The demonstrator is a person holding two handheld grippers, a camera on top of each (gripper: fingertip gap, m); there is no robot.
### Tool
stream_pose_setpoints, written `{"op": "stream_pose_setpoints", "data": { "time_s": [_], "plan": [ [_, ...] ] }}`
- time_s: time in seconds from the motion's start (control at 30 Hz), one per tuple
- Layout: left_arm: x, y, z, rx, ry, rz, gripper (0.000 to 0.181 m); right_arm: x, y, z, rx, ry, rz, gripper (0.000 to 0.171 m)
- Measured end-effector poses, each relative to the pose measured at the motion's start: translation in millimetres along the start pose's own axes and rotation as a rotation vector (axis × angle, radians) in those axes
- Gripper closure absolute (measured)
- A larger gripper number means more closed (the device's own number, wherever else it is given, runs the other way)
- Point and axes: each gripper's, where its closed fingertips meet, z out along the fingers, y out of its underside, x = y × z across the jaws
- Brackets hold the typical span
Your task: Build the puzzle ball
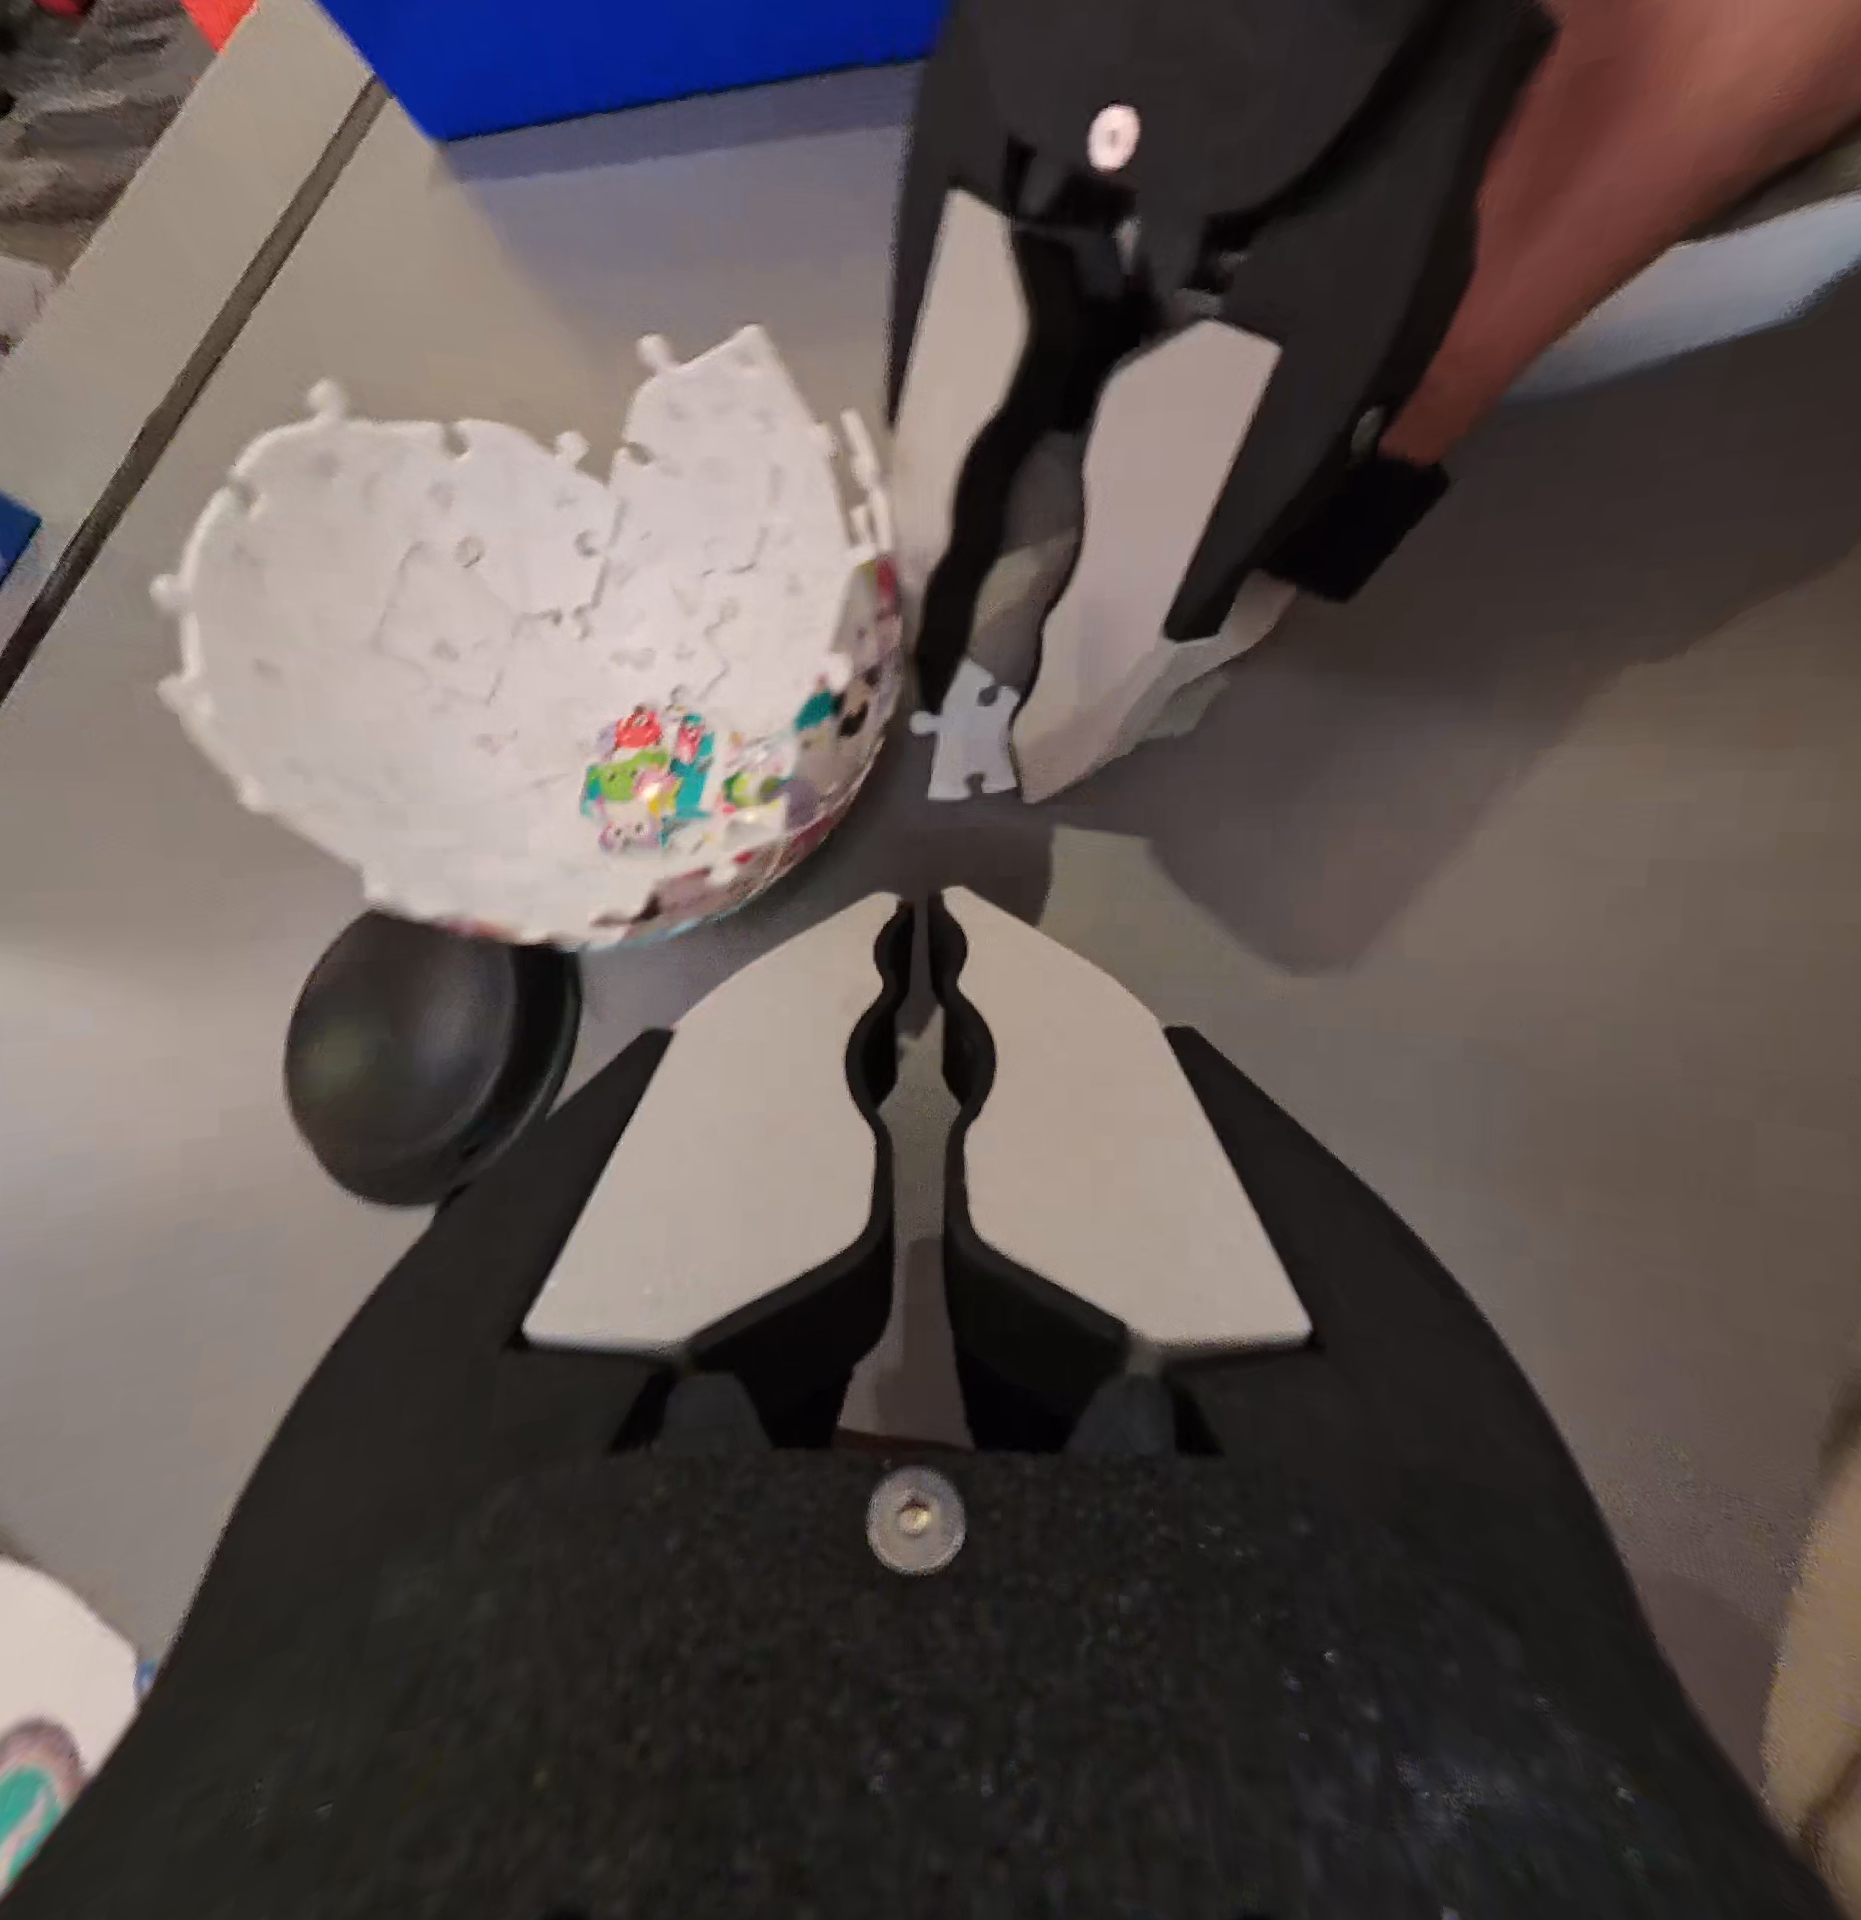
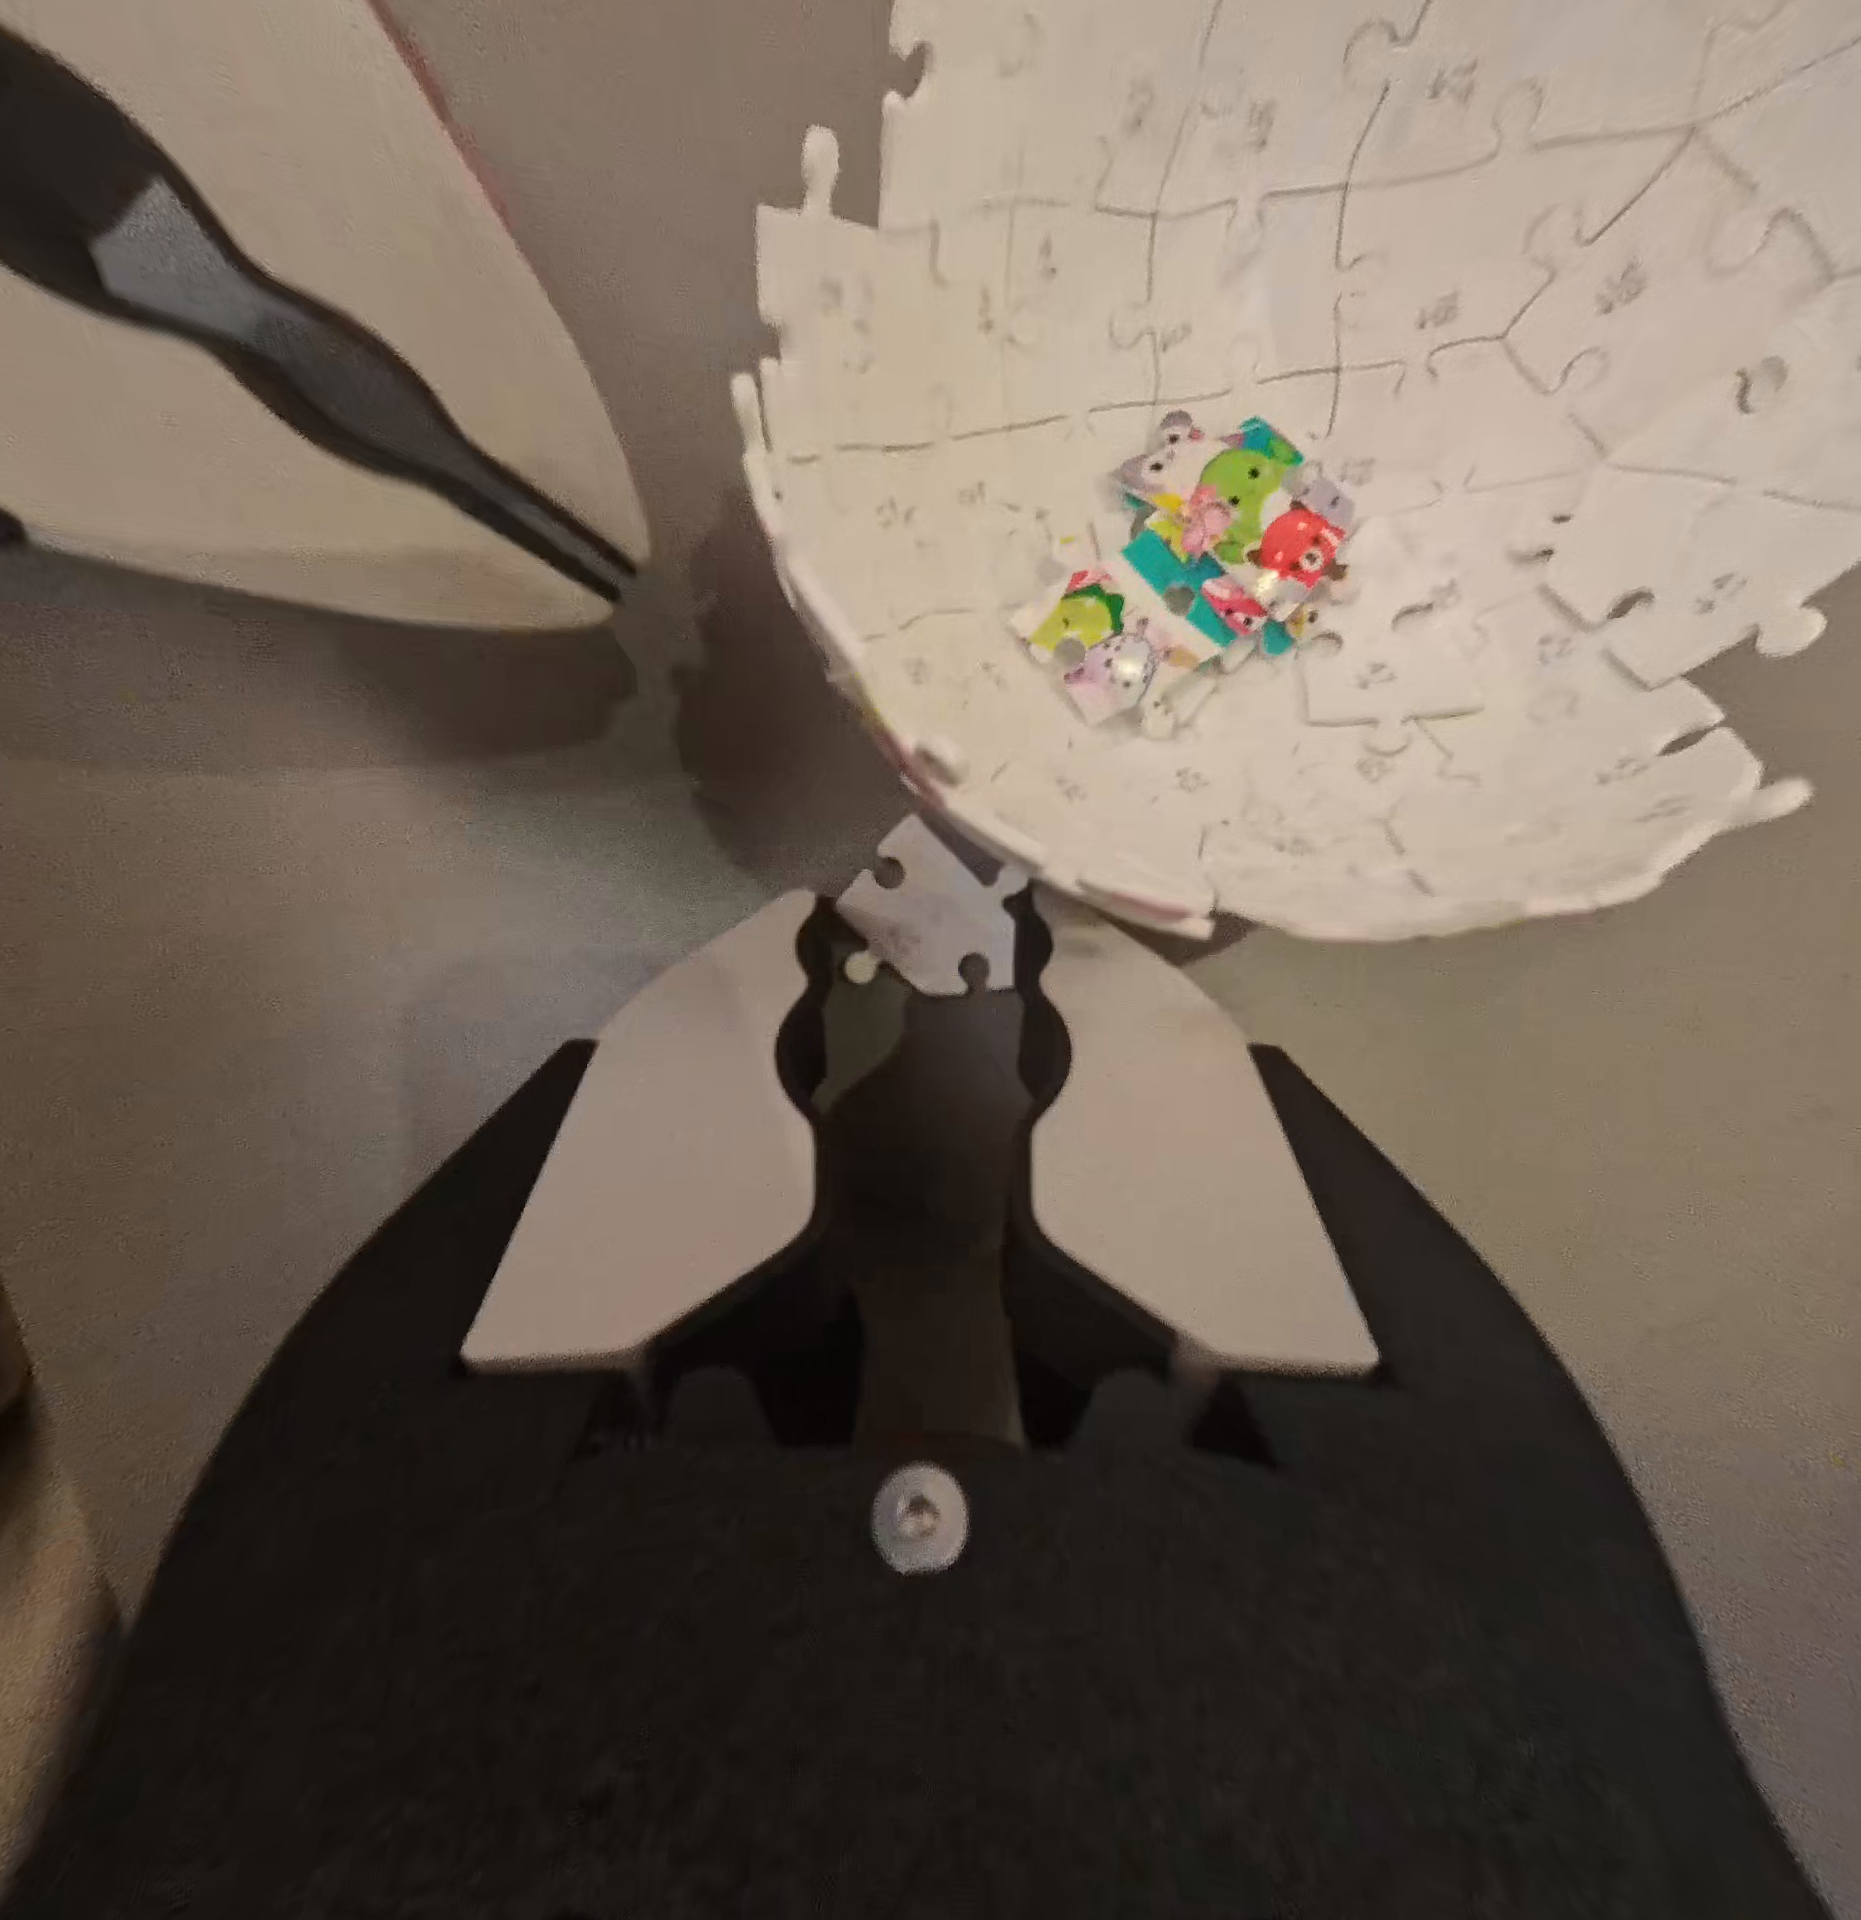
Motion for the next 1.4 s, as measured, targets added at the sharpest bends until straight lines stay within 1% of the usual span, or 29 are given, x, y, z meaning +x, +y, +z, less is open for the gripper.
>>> {"op": "stream_pose_setpoints", "data": {
  "time_s": [0.2,0.27,0.3,0.37,0.43,0.5,0.53,0.57,0.6,0.67,0.7,0.73,0.77,0.8,0.87,0.9,0.93,0.97,1.0,1.03,1.07,1.1,1.13,1.17,1.23,1.33,1.4],
  "plan": [
    [-27.6,11.7,-26.6,0.07,-0.038,-0.17,0.181,-3.3,8.4,-8.6,-0.005,0.018,0.074,0.139],
    [-34.6,14.1,-31.4,0.086,-0.047,-0.199,0.181,3.0,11.3,-20.6,0.002,0.045,0.093,0.139],
    [-37.6,15.2,-32.8,0.088,-0.05,-0.206,0.181,11.2,9.8,-33.4,0.014,0.074,0.096,0.139],
    [-43.0,15.2,-36.5,0.093,-0.063,-0.206,0.18,50.4,7.0,-75.7,0.028,0.223,0.087,0.139],
    [-45.3,12.8,-40.3,0.105,-0.064,-0.204,0.179,105.5,6.3,-132.1,0.055,0.38,0.119,0.139],
    [-46.5,11.1,-42.1,0.116,-0.054,-0.215,0.175,163.3,23.4,-179.6,0.016,0.485,0.193,0.139],
    [-46.8,11.4,-42.0,0.12,-0.049,-0.226,0.173,191.8,37.2,-194.9,-0.019,0.521,0.239,0.139],
    [-47.1,12.6,-41.3,0.121,-0.045,-0.239,0.171,218.7,50.5,-202.5,-0.032,0.548,0.268,0.139],
    [-47.2,14.0,-40.6,0.123,-0.042,-0.252,0.17,240.7,65.6,-200.6,-0.044,0.538,0.301,0.139],
    [-45.7,16.8,-40.3,0.124,-0.031,-0.275,0.17,265.2,94.7,-182.9,-0.123,0.453,0.376,0.138],
    [-45.0,18.6,-40.7,0.118,-0.03,-0.279,0.17,271.9,100.8,-177.3,-0.147,0.438,0.377,0.138],
    [-45.1,20.6,-41.6,0.11,-0.035,-0.277,0.169,275.9,99.9,-176.4,-0.158,0.449,0.371,0.132],
    [-45.5,22.5,-42.9,0.103,-0.044,-0.272,0.169,274.6,90.0,-178.8,-0.148,0.463,0.353,0.126],
    [-46.2,24.5,-44.8,0.098,-0.054,-0.265,0.169,266.9,71.4,-182.7,-0.121,0.47,0.322,0.125],
    [-47.8,27.8,-48.8,0.094,-0.072,-0.259,0.169,233.3,12.3,-184.1,-0.02,0.435,0.192,0.125],
    [-48.8,29.1,-50.4,0.097,-0.078,-0.262,0.169,203.6,-23.8,-175.1,0.046,0.354,0.102,0.131],
    [-49.6,29.9,-51.3,0.101,-0.08,-0.269,0.169,165.2,-57.7,-159.2,0.097,0.219,-0.003,0.135],
    [-50.1,29.9,-52.0,0.107,-0.077,-0.274,0.169,125.7,-83.2,-139.8,0.106,0.078,-0.109,0.135],
    [-50.7,29.4,-52.3,0.115,-0.073,-0.274,0.169,94.0,-98.5,-119.2,0.073,-0.023,-0.226,0.133],
    [-51.7,29.0,-52.5,0.123,-0.073,-0.27,0.169,71.1,-104.4,-98.5,0.008,-0.091,-0.356,0.131],
    [-52.1,28.7,-52.8,0.127,-0.073,-0.264,0.169,59.2,-106.9,-79.4,-0.061,-0.12,-0.48,0.131],
    [-51.4,28.9,-53.3,0.127,-0.07,-0.256,0.169,57.2,-108.4,-63.3,-0.123,-0.131,-0.575,0.132],
    [-49.8,29.7,-53.8,0.124,-0.068,-0.246,0.169,58.2,-106.2,-50.5,-0.202,-0.163,-0.628,0.131],
    [-47.9,31.2,-54.3,0.119,-0.07,-0.236,0.169,61.1,-102.4,-42.5,-0.278,-0.207,-0.643,0.131],
    [-41.0,35.9,-54.9,0.113,-0.067,-0.22,0.169,73.6,-103.0,-38.5,-0.342,-0.248,-0.625,0.131],
    [-34.7,44.5,-55.6,0.081,-0.086,-0.193,0.169,99.9,-109.7,-44.4,-0.315,-0.184,-0.549,0.131],
    [-33.9,43.0,-55.6,0.08,-0.096,-0.171,0.169,105.1,-104.0,-41.0,-0.297,-0.189,-0.429,0.127]
  ]
}}
